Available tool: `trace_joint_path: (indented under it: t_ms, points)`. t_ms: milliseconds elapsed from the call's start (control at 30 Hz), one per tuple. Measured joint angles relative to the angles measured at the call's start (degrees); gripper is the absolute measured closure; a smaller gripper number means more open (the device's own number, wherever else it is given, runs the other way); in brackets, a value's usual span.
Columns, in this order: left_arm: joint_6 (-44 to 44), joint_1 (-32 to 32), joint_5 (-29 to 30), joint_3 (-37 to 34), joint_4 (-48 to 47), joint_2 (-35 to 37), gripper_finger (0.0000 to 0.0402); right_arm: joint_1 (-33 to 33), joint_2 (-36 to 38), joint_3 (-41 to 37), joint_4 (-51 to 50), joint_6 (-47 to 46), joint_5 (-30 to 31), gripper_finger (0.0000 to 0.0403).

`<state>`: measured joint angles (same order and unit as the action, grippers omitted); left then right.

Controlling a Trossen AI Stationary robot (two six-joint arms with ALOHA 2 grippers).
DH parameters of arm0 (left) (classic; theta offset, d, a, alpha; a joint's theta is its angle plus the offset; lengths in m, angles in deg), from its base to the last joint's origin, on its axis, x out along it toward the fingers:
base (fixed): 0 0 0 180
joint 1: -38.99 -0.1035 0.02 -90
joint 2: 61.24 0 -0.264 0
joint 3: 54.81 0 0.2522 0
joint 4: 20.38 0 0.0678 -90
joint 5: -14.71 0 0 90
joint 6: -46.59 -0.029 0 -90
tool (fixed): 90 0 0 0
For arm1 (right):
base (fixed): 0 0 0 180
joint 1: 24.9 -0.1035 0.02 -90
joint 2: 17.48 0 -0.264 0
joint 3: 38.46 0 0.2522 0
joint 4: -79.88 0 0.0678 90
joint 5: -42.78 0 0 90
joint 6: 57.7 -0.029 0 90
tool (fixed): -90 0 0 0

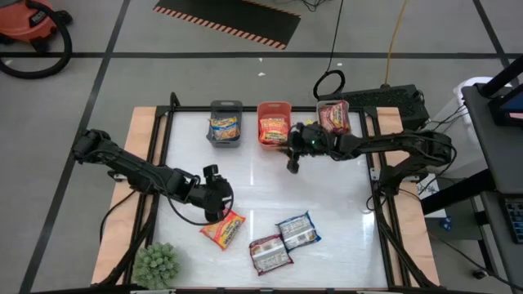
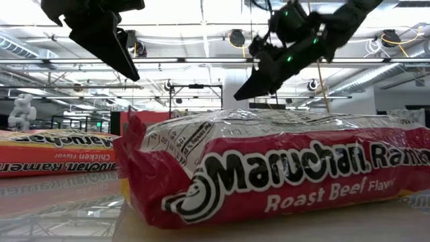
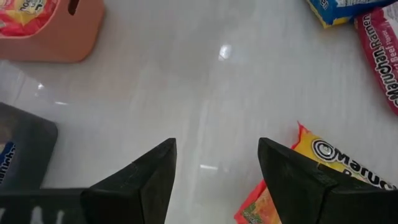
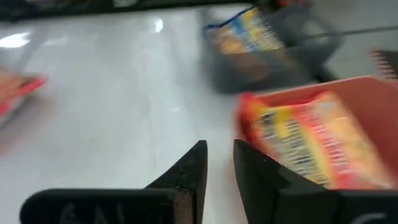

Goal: Sort Maruchan noodles
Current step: Put the blue noodle pack into the black bin

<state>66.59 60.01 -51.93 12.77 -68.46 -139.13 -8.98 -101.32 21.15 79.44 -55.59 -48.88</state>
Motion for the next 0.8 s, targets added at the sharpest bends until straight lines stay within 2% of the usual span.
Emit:
trace_joint_path:
  t_ms: [133, 267, 433, 567, 800]
  points:
    - [1.22, -0.05, 0.32, 0.0, 0.77, 0.0, 0.0169, -6.23, 3.14, 1.67, -7.44, -2.87, -0.01, 0.0328]
    - [3.1, 0.14, 0.49, 0.0, 0.86, 0.0, 0.0169, -13.3, 6.75, 1.72, -9.81, -7.45, 0.7, 0.0328]
    - [6.2, 1.5, 0.57, 0.0, -0.1, 0.0, 0.0169, -23.75, 9.87, 1.81, -14.66, -16.39, 8.65, 0.0328]
    - [7.57, 2.86, 0.59, 0.0, 1.71, 0.0, 0.0169, -31.52, 10.42, 3.04, -19.58, -24.23, 9.71, 0.0328]
    - [7.55, 3.93, 0.61, 0.0, 6.64, 0.0, 0.0169, -42.56, 8.5, 4.26, -23.7, -34.5, 16.88, 0.0328]
